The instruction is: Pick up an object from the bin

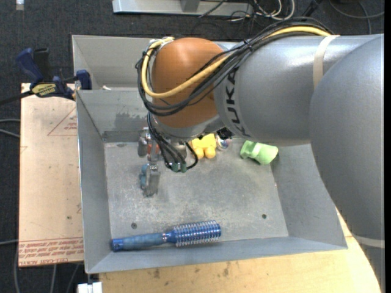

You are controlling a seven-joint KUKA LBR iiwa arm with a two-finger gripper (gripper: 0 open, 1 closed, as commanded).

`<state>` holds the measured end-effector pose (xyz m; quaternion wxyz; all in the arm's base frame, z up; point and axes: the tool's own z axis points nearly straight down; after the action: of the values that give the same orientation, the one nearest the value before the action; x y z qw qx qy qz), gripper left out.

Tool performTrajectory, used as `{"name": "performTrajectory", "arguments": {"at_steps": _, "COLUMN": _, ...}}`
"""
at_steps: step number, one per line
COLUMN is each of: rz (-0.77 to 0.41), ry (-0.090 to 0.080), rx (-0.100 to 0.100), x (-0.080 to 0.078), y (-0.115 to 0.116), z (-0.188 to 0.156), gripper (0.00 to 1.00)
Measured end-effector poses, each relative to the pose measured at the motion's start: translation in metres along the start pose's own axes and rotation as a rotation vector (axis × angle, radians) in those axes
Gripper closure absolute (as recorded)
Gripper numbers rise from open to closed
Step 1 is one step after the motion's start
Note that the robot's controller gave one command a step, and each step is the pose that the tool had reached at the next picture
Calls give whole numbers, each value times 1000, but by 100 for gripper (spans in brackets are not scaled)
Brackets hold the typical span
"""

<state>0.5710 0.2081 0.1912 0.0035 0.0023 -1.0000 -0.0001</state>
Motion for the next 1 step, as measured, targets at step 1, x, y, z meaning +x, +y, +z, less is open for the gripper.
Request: {"name": "performTrajectory", "arguments": {"at_steps": 1, "rz": -198, "ry": -3, "rx": 2, "x": 9, "y": -38, "z": 53, "gripper": 0}}
